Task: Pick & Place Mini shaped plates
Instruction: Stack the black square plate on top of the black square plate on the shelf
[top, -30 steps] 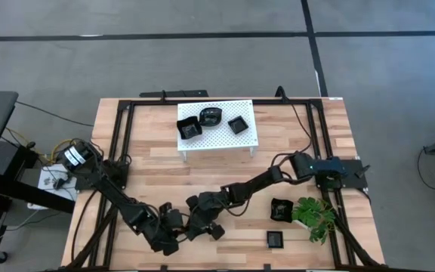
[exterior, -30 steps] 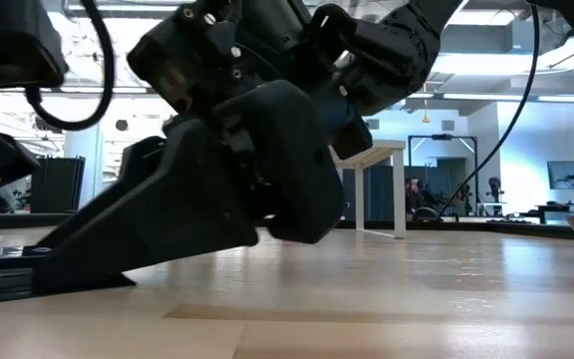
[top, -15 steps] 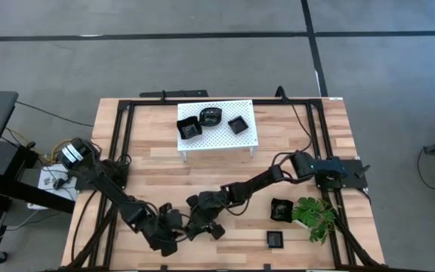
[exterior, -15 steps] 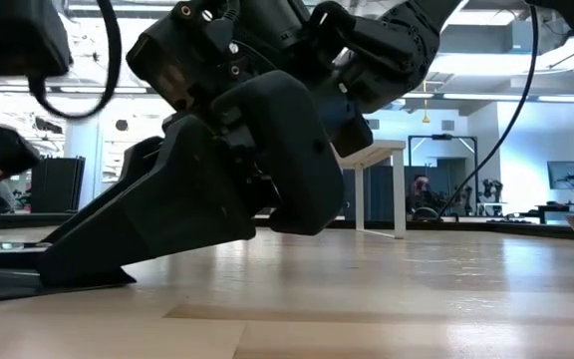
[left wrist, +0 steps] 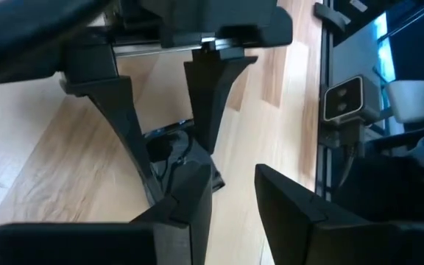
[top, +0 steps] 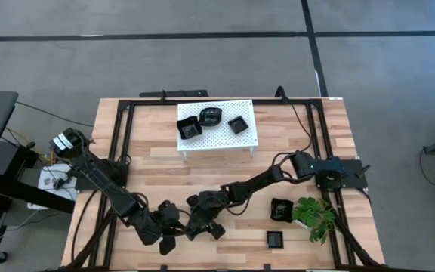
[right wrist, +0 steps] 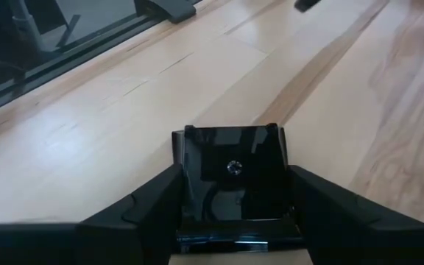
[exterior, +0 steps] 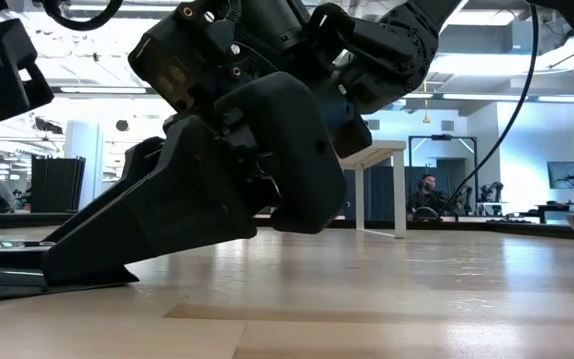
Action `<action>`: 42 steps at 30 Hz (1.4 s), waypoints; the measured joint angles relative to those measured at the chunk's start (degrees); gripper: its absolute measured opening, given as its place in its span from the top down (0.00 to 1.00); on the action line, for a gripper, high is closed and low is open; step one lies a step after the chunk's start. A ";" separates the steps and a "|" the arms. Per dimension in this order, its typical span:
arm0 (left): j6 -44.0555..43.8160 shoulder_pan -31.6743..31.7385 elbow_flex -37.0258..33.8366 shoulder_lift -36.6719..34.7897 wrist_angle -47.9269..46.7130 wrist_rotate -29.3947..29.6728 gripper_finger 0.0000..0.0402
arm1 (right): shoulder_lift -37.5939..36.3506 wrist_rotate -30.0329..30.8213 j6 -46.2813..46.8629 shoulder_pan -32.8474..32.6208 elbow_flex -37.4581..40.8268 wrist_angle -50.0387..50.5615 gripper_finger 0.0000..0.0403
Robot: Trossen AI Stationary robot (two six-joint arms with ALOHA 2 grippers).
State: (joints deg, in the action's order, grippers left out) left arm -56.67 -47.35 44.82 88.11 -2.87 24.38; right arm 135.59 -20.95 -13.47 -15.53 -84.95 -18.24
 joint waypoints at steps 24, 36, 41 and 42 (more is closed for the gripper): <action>-23.05 -0.41 0.02 -0.01 0.39 4.60 0.74 | -7.77 9.24 -3.53 2.01 0.15 11.67 0.44; -26.15 0.38 0.02 0.01 0.39 11.66 0.73 | -19.49 18.08 -8.62 2.51 0.02 27.89 0.45; -23.50 3.12 0.02 0.01 0.37 11.55 0.64 | -25.42 18.08 -9.57 2.43 0.01 35.74 0.44; -22.42 3.92 0.02 0.01 0.38 11.57 0.62 | -26.80 18.10 -9.56 2.43 -0.02 37.27 0.44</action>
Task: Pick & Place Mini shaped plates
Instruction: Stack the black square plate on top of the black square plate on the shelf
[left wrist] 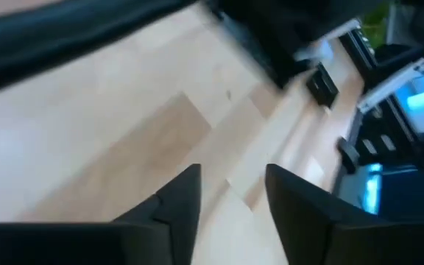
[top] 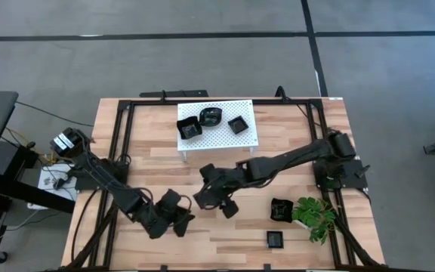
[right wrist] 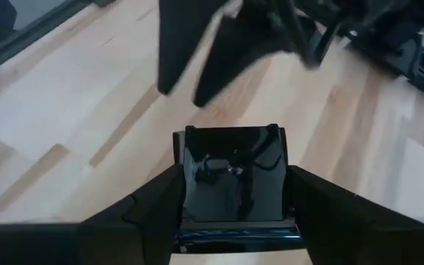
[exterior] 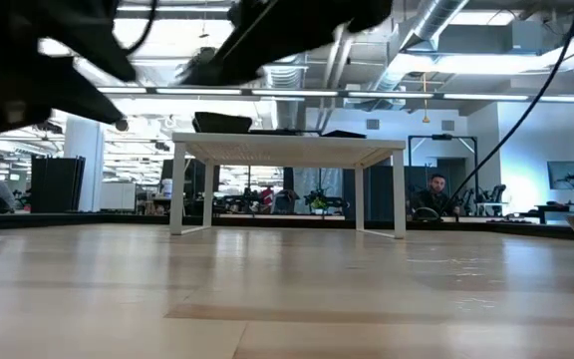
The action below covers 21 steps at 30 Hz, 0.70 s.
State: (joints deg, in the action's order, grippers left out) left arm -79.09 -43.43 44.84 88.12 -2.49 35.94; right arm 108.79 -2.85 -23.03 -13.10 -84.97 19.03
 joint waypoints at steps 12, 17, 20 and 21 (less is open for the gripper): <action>21.80 5.99 -0.02 -3.03 11.57 0.57 0.49 | -6.28 2.54 1.51 -0.20 0.02 11.62 0.43; 27.68 5.43 -0.02 -6.02 11.78 5.55 0.54 | -7.62 3.28 1.29 -0.97 0.02 11.61 0.45; 28.72 5.70 -0.02 -6.74 11.89 5.62 0.57 | -7.66 3.89 0.16 -1.28 0.02 10.99 0.45; 28.91 5.69 -0.02 -6.75 11.88 5.54 0.58 | -7.77 4.42 0.13 -1.48 0.02 10.93 0.44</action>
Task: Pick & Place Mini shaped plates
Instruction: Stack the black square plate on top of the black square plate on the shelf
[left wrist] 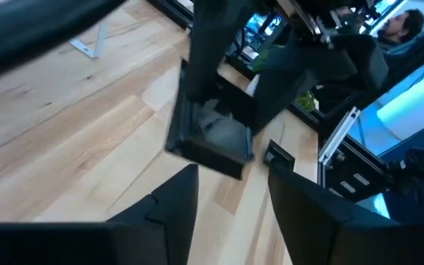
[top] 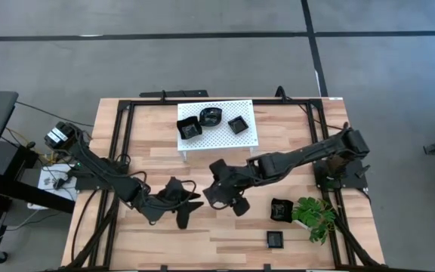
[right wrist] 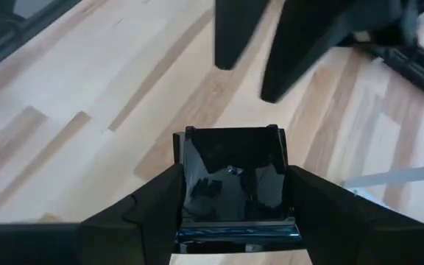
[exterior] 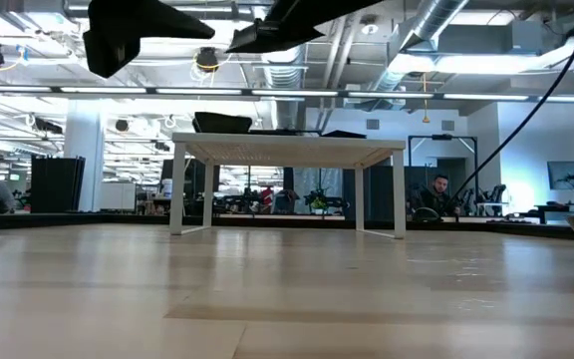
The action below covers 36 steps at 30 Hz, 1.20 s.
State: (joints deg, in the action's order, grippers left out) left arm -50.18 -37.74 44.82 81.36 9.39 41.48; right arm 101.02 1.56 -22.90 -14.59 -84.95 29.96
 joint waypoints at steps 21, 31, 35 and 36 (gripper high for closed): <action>12.47 -1.07 0.00 -1.88 8.29 -1.03 0.62 | -3.68 3.21 -2.72 -2.33 0.02 -4.46 0.45; 13.43 -1.36 0.00 -1.99 9.04 -1.24 0.63 | -3.92 7.38 -6.20 -3.06 0.02 -6.81 0.44; 12.86 -1.35 0.00 -1.97 9.06 -1.23 0.64 | -4.59 9.55 -7.52 -3.47 0.02 -6.24 0.45; 12.43 -1.35 0.00 -1.97 9.08 -1.23 0.64 | -4.93 9.60 -7.64 -3.70 0.02 -6.32 0.45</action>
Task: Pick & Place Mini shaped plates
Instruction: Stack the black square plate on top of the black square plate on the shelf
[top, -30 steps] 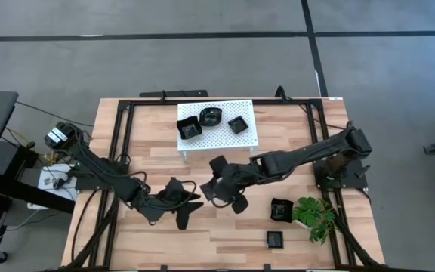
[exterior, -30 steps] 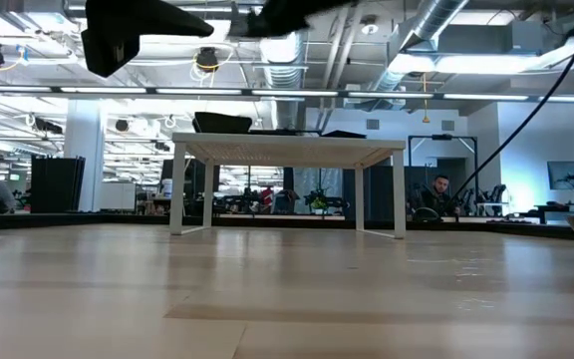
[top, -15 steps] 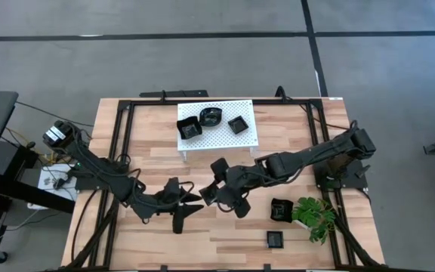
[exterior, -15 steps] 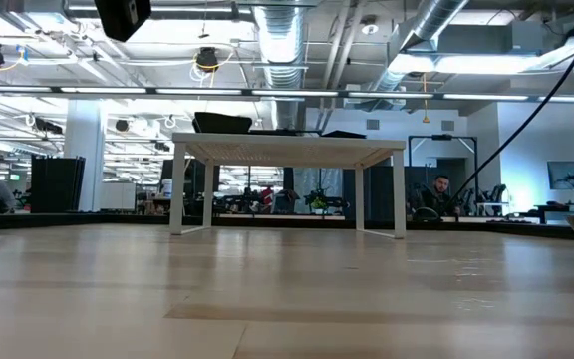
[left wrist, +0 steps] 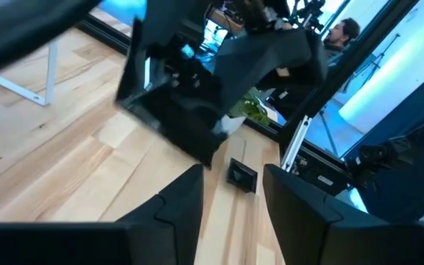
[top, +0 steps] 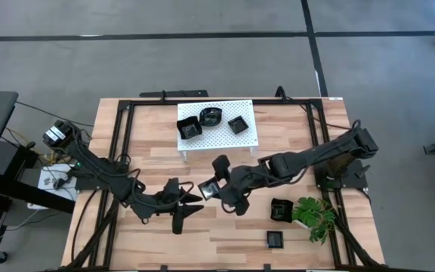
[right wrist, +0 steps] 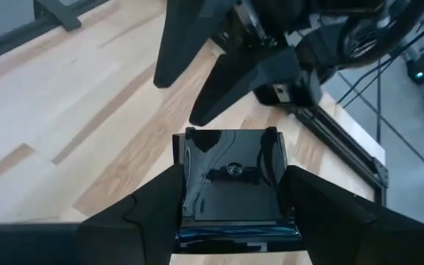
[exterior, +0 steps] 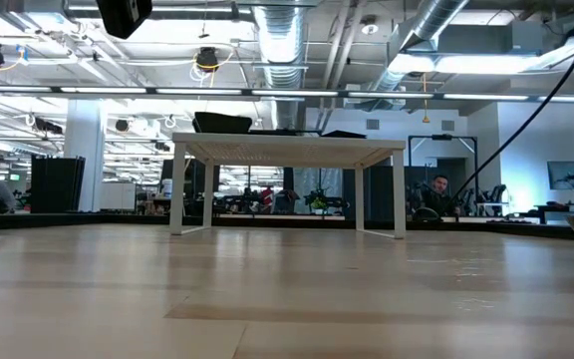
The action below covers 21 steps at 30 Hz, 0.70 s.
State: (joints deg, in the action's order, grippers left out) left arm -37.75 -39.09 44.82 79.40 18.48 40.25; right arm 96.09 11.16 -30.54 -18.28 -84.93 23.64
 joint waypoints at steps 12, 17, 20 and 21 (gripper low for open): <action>3.53 0.55 0.00 0.02 3.31 0.01 0.67 | -2.20 -0.79 0.02 -1.64 -0.07 -0.57 0.45; 6.14 0.37 0.00 0.02 5.22 -0.02 0.68 | -2.19 -0.79 0.07 -1.58 -0.07 -0.93 0.44; 7.31 0.72 0.00 0.02 5.53 -0.02 0.69 | -2.18 -0.89 0.07 -1.59 -0.07 -1.22 0.44; 7.83 0.86 0.00 0.02 5.59 -0.02 0.70 | -2.18 -0.99 0.09 -1.59 -0.07 -1.38 0.45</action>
State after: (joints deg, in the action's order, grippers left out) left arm -29.92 -38.24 44.82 79.42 24.07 40.23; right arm 93.91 10.17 -30.46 -19.88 -84.99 22.26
